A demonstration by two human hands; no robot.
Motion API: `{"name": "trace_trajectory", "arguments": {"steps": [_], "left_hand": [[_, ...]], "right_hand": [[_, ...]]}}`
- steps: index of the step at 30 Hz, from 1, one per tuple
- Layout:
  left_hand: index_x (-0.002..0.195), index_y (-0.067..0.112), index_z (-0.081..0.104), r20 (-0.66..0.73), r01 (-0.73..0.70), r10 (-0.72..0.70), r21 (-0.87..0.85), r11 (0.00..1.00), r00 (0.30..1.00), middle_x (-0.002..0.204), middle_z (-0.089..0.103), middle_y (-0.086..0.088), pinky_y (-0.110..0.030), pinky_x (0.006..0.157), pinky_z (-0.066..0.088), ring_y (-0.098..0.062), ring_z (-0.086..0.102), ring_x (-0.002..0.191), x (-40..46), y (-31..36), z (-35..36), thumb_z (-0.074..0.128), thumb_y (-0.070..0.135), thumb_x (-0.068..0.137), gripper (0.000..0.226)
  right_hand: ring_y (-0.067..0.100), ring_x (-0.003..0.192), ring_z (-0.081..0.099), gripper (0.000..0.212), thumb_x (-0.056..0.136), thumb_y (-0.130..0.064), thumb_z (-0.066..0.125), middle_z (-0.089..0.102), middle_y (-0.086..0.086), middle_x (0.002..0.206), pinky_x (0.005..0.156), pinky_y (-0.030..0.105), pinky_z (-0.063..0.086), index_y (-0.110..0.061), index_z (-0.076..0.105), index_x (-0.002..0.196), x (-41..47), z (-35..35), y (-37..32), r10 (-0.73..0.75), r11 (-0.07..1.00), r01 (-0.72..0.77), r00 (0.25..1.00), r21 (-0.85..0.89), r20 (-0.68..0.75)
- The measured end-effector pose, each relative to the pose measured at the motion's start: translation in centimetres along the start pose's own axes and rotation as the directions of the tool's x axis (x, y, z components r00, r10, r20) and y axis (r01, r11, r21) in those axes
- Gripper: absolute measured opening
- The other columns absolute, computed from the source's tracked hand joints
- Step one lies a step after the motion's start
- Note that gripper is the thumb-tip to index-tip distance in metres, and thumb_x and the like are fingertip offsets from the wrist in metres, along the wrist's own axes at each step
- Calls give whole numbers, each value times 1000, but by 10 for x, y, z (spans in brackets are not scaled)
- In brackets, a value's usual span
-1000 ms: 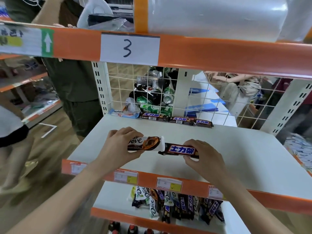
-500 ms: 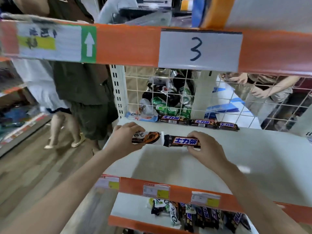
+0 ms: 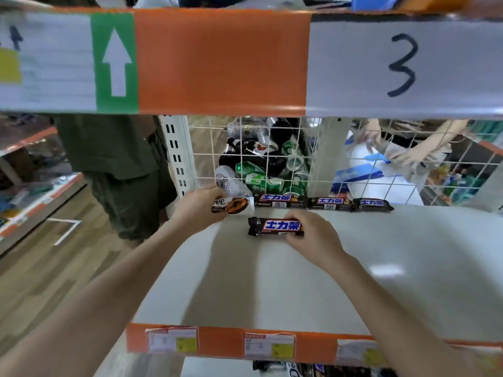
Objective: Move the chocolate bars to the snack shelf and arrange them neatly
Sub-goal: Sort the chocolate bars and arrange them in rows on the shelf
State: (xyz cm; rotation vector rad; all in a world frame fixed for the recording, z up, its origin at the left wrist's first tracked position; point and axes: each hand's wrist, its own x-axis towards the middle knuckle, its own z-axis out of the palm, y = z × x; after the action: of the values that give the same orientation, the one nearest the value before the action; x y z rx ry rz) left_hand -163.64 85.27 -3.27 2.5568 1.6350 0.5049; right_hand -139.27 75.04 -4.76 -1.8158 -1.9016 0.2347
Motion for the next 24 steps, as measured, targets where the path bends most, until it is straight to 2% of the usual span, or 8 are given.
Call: {"name": "trace_trajectory", "arguments": {"steps": [5, 13, 17, 21, 24], "left_hand": [[117, 21, 59, -5, -59, 59, -7, 998, 998, 117, 61, 3, -32, 85, 47, -18, 58, 104, 20, -8, 5, 70, 33, 78, 42], [120, 16, 58, 29, -47, 49, -69, 996, 998, 124, 57, -2, -35, 92, 45, -21, 55, 111, 27, -15, 11, 72, 21, 78, 45], [120, 19, 57, 29, -56, 58, -78, 995, 998, 124, 57, 0, -34, 90, 44, -21, 54, 112, 27, -15, 10, 71, 24, 79, 43], [119, 18, 58, 15, -72, 74, -100, 992, 997, 127, 56, -2, -36, 94, 43, -22, 52, 116, 25, -12, 6, 70, 26, 80, 42], [119, 19, 58, 6, -93, 94, -111, 989, 996, 120, 57, 0, -36, 91, 45, -20, 54, 110, 23, -7, 6, 69, 29, 81, 41]], "right_hand": [[11, 74, 52, 27, 79, -24, 62, 60, -10, 90, 63, 26, 34, -29, 57, 105, 8, 2, 1, 14, 1000, -14, 1000, -8, -12], [13, 88, 54, 29, 82, -25, 61, 61, -10, 102, 76, 32, 42, -25, 56, 111, 14, 2, 3, 25, 999, -25, 1000, -38, -11], [14, 89, 54, 30, 82, -25, 60, 61, -8, 99, 78, 34, 46, -25, 56, 112, 18, 2, 2, 22, 998, -22, 1000, -52, -10], [14, 85, 54, 28, 82, -22, 61, 62, -7, 98, 72, 32, 46, -23, 57, 110, 25, 1, 0, -10, 998, 8, 999, -55, -41], [15, 84, 53, 29, 83, -22, 60, 62, -7, 99, 70, 31, 44, -22, 57, 112, 29, 2, 0, -16, 997, 13, 999, -72, -42]]}}
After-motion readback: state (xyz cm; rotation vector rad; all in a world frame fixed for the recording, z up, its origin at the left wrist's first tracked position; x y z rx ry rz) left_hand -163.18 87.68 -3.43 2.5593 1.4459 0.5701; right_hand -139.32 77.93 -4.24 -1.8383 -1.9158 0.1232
